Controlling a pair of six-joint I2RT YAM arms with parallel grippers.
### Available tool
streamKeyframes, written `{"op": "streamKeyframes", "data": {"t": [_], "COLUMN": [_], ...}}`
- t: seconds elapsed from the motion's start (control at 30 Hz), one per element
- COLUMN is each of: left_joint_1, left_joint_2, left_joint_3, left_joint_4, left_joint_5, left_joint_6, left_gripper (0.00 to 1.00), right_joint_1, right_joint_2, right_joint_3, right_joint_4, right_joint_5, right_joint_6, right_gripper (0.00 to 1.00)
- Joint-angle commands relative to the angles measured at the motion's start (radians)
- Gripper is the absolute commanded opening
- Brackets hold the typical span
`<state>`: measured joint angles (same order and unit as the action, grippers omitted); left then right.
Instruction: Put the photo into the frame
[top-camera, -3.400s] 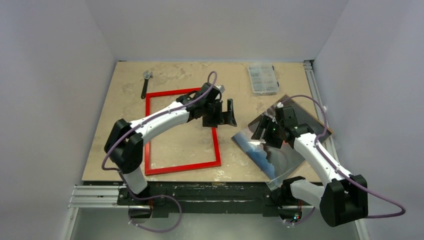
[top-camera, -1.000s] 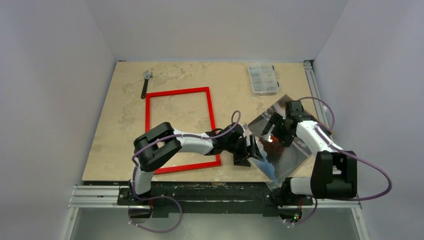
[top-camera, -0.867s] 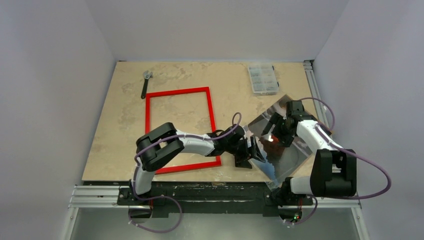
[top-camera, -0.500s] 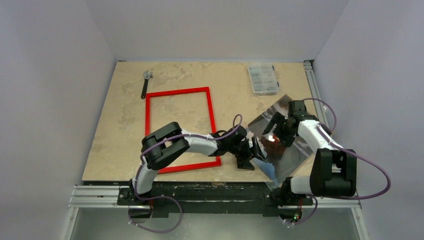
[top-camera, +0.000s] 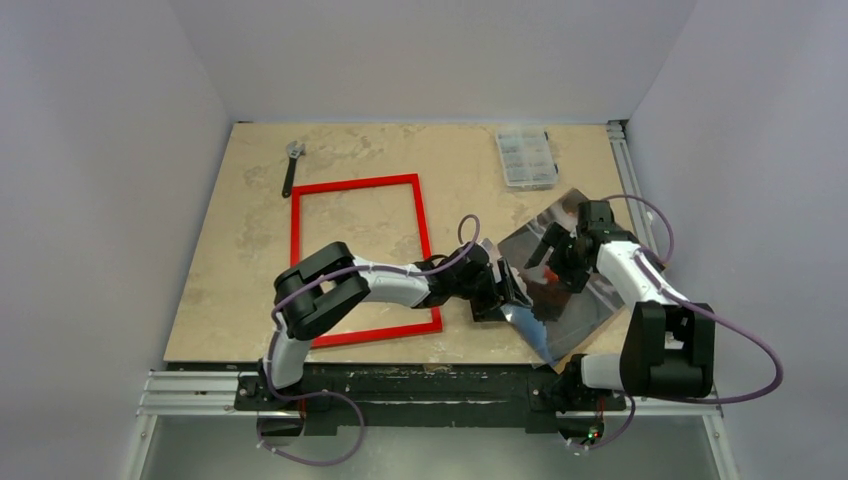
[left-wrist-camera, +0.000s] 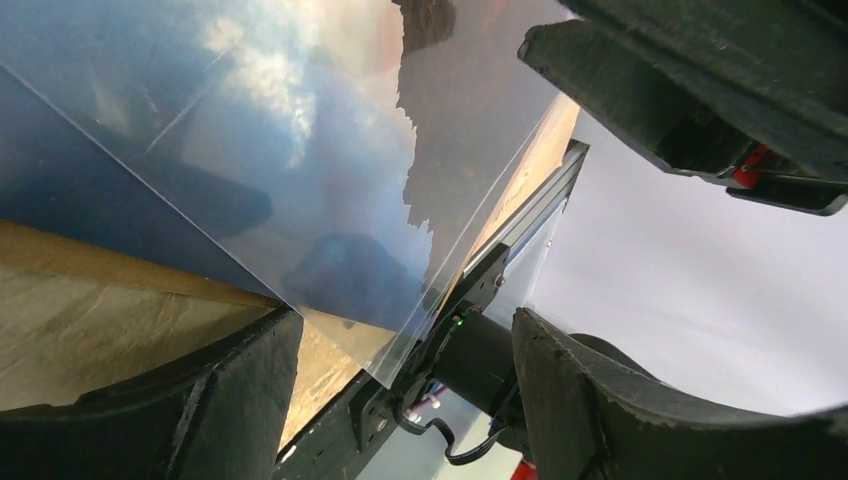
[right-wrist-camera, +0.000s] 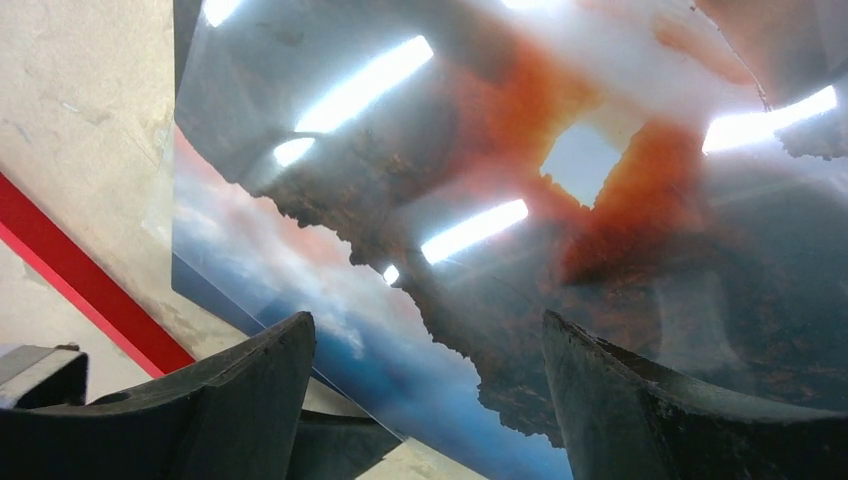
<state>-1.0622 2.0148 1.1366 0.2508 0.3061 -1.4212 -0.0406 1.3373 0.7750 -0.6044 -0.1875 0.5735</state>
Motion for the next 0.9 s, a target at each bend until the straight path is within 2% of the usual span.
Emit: {"op": "streamKeyframes", "data": {"t": [0.0,0.27,0.43,0.87], "left_joint_1": [0.013,0.053,0.080,0.152], "left_joint_2": [-0.078,-0.169,-0.164,-0.153], "left_joint_3": [-0.013,-0.116,-0.135,-0.091], "left_joint_4": [0.067,0.126,0.162,-0.025], "left_joint_5": [-0.054,-0.129,-0.136,-0.215], "left_joint_6": [0.070,0.111,0.120,0.212], "left_gripper": [0.74,0.74,0.73,0.73], "right_joint_1": [-0.006,-0.007,-0.007,-0.007], "right_joint_2": [-0.043,-0.064,-0.071,-0.072], "right_joint_3": [0.038,0.034,0.030,0.000], "right_joint_4": [0.005,0.014,0.019,0.044], "right_joint_5": [-0.023,-0.056,-0.076,-0.082], "right_joint_6": [-0.023,-0.029,-0.030,-0.044], "right_gripper": [0.81,0.80,0.79,0.78]}}
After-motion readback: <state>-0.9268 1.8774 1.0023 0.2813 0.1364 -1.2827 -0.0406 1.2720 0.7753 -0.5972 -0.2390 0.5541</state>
